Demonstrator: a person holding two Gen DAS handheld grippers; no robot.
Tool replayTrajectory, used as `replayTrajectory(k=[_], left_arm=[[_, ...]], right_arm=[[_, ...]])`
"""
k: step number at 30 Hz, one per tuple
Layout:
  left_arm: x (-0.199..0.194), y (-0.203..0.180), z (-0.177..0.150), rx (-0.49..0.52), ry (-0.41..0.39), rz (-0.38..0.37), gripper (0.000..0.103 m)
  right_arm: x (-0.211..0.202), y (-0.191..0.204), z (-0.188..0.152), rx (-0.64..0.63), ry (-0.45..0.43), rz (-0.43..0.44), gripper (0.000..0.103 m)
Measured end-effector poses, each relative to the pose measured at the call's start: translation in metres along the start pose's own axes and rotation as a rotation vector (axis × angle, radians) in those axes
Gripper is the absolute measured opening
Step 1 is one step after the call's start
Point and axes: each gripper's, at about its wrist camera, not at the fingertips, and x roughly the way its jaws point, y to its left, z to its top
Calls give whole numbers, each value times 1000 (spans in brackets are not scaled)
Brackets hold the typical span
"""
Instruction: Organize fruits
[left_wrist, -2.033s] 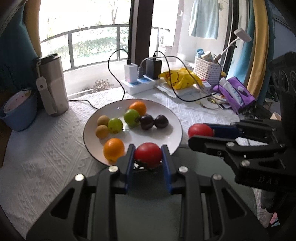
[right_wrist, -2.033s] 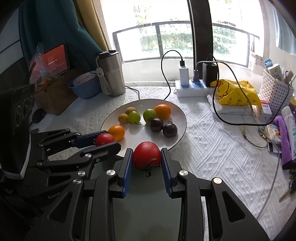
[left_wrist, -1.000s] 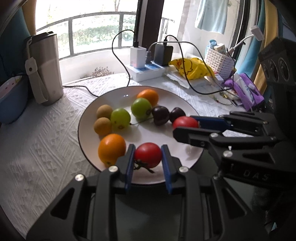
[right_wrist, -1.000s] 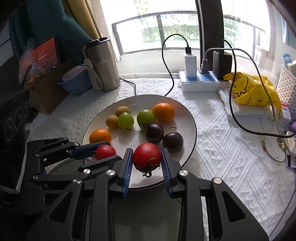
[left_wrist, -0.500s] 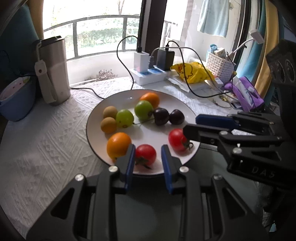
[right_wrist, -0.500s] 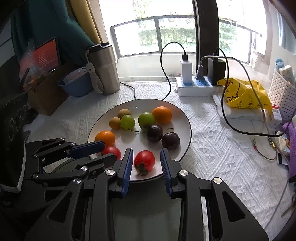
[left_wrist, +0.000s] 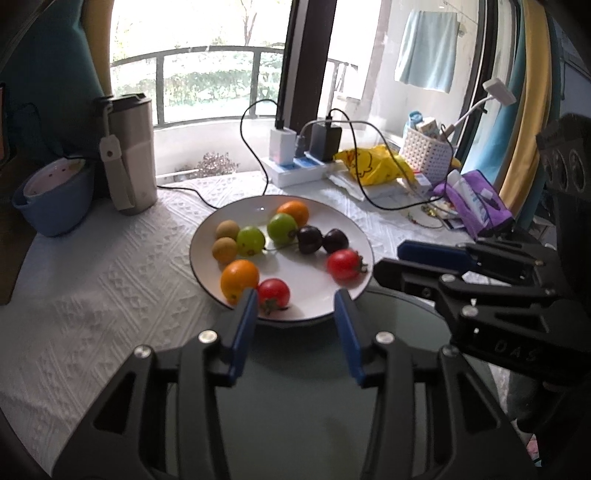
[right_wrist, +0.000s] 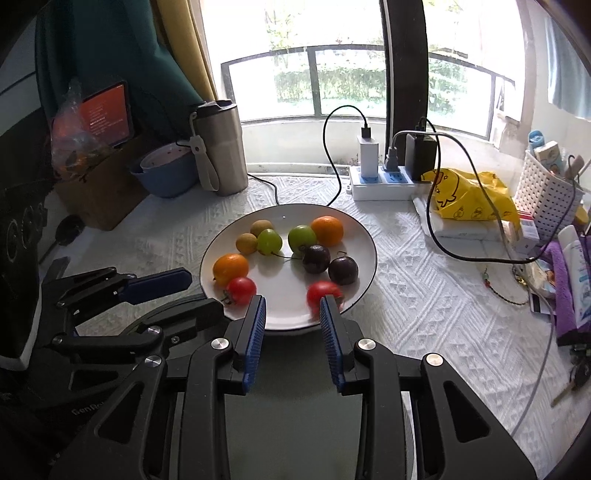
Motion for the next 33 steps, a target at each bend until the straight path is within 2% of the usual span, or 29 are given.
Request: replayTrajectory(k=[22, 23, 25, 26, 27, 33], left_arm=[[-88, -17, -31, 12, -123, 20, 46], [-91, -17, -32, 11, -128, 19, 48], [-99, -18, -35, 9, -140, 19, 65], [-103, -18, -37, 7, -148, 16, 80], [-107, -18, -38, 4, -156, 13, 85], [-128, -22, -44, 15, -192, 25, 86]], right_arm=[[-74, 40, -28, -40, -97, -11, 32], [-77, 41, -29, -42, -101, -13, 32], [-84, 45, -31, -47, -112, -15, 32], [-88, 46, -32, -49, -117, -16, 32], [-91, 48, -34, -51, -122, -19, 32], [-111, 55, -40, -58, -153, -28, 32]])
